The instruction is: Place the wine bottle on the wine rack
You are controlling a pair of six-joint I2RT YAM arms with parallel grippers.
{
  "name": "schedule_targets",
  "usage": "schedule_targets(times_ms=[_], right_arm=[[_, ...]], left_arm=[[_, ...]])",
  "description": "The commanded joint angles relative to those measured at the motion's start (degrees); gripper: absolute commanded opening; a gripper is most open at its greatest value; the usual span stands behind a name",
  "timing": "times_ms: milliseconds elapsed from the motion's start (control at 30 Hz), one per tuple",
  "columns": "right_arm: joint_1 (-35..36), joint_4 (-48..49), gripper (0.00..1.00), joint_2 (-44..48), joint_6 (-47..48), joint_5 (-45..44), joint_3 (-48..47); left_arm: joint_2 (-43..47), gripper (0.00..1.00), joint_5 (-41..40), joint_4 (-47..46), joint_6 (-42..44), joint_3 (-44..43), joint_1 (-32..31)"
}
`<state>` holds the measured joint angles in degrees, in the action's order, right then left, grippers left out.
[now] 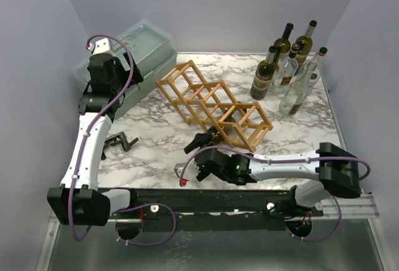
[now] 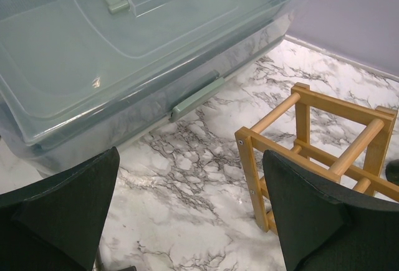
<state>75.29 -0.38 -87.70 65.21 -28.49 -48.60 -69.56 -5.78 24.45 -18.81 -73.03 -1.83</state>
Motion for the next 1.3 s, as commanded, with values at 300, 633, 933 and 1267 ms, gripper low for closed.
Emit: schedule_targets(times_ms=[300, 633, 933, 1267], right_arm=[[0.9, 4.8, 1.00, 18.4, -21.3, 15.0, -3.8], [0.8, 21.9, 1.00, 24.2, -23.4, -6.4, -6.0], [-10.8, 29.3, 1.00, 29.8, -28.2, -12.7, -5.3], [-38.8, 5.7, 1.00, 22.0, -57.5, 0.8, -20.9]], left_arm=[[-0.7, 0.98, 2.2, -1.6, -0.3, 0.6, 0.5], [-2.7, 0.99, 15.7, -7.7, 0.5, 1.5, -2.6], [-6.9, 0.99, 16.4, -7.0, -1.5, -11.8, -4.1], [-1.5, 0.99, 9.3, -7.6, 5.4, -1.2, -4.9]])
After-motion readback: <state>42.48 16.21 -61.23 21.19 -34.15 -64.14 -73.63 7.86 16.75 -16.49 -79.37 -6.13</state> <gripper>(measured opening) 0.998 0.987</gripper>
